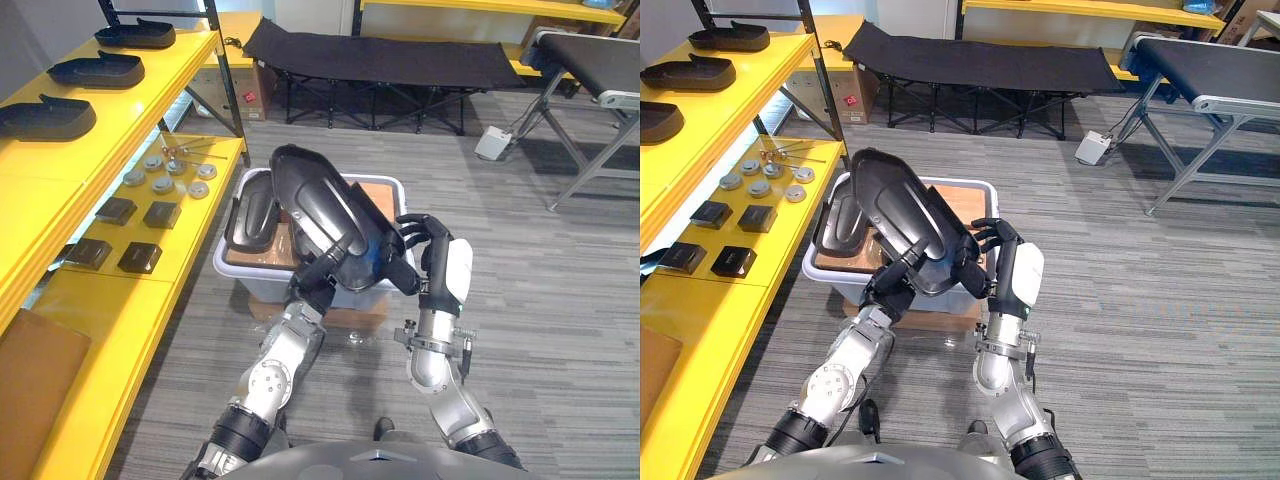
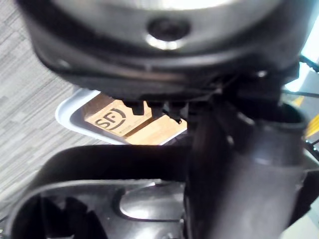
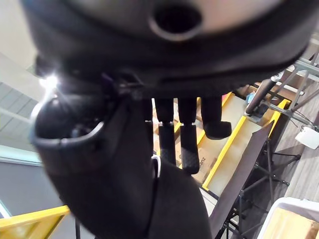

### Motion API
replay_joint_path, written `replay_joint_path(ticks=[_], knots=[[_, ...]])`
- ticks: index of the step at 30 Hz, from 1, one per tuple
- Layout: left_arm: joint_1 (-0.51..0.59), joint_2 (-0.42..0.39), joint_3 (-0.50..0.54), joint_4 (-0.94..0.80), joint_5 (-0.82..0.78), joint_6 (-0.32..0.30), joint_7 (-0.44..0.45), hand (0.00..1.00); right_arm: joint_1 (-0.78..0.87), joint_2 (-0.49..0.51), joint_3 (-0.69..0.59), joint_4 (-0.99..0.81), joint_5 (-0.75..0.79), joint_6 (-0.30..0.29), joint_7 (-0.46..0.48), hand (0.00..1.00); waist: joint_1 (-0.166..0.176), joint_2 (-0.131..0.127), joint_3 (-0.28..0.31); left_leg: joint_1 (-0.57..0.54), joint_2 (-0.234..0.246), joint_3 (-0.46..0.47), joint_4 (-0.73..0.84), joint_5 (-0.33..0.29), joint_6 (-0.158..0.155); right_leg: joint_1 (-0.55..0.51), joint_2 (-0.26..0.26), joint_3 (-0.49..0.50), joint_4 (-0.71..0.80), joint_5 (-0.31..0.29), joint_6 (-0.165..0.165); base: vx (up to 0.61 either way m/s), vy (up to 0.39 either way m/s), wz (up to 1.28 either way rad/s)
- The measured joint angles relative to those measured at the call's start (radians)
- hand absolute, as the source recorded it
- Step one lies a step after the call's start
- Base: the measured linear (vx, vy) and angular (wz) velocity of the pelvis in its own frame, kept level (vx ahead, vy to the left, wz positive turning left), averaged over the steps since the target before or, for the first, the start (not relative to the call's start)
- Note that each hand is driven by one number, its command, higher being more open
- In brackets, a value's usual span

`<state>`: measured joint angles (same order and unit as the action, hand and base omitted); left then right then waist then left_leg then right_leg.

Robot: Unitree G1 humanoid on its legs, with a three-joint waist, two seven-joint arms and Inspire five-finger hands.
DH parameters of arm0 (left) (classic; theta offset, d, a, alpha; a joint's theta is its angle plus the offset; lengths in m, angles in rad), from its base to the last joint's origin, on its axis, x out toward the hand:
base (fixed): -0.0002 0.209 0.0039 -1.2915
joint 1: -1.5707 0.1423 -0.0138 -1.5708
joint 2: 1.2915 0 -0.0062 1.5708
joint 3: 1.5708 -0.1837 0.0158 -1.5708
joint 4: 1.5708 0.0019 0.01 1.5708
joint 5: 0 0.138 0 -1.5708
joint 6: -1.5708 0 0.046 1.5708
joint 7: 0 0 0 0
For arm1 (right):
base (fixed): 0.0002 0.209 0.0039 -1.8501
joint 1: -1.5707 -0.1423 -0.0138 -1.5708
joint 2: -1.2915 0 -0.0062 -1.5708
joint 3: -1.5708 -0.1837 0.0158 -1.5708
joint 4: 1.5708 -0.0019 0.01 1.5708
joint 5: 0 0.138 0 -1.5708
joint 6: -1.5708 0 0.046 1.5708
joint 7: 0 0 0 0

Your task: Walk over and take three plastic housings, then place them on the shelf

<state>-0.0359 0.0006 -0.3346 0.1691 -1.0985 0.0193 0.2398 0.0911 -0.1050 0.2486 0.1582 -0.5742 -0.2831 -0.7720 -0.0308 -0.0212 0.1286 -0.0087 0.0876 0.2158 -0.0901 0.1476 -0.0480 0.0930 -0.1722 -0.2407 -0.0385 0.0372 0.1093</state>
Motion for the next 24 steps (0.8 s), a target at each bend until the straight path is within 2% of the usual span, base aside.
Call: replay_joint_path(ticks=[5, 10, 16, 24], knots=[[0.008, 0.0, -0.006, 0.0, -0.001, 0.005, -0.005, 0.0, 0.013, 0.0, 0.007, 0.0, 0.0, -0.009, 0.0, 0.0, -0.001, -0.008, -0.014, -0.002, 0.0, 0.0, 0.0, 0.0, 0.0, -0.001, 0.0, 0.0, -0.002, 0.0, 0.0, 0.0, 0.0, 0.0], [0.008, 0.0, -0.013, 0.0, 0.003, 0.007, -0.049, 0.0, 0.013, -0.002, 0.008, 0.0, 0.001, -0.015, -0.002, 0.0, -0.001, -0.011, -0.017, -0.001, 0.001, 0.0, 0.0, 0.0, 0.0, -0.001, 0.0, 0.002, -0.002, 0.001, 0.001, 0.0, 0.0, 0.0], [0.008, 0.002, -0.014, 0.046, 0.01, -0.005, -0.069, 0.0, 0.013, -0.019, 0.03, -0.001, 0.0, -0.059, 0.0, 0.0, 0.0, -0.011, -0.02, -0.002, 0.003, 0.0, 0.0, -0.001, -0.001, -0.001, 0.0, 0.003, -0.004, 0.001, 0.0, 0.0, 0.0, 0.0], [0.008, 0.016, -0.062, 0.079, 0.005, -0.135, -0.068, 0.0, 0.009, -0.015, 0.069, -0.018, 0.003, -0.08, 0.009, 0.0, 0.0, -0.026, -0.034, -0.002, 0.007, 0.003, 0.0, -0.004, -0.006, 0.002, 0.001, 0.003, -0.014, 0.002, 0.0, 0.0, 0.0, 0.0]])
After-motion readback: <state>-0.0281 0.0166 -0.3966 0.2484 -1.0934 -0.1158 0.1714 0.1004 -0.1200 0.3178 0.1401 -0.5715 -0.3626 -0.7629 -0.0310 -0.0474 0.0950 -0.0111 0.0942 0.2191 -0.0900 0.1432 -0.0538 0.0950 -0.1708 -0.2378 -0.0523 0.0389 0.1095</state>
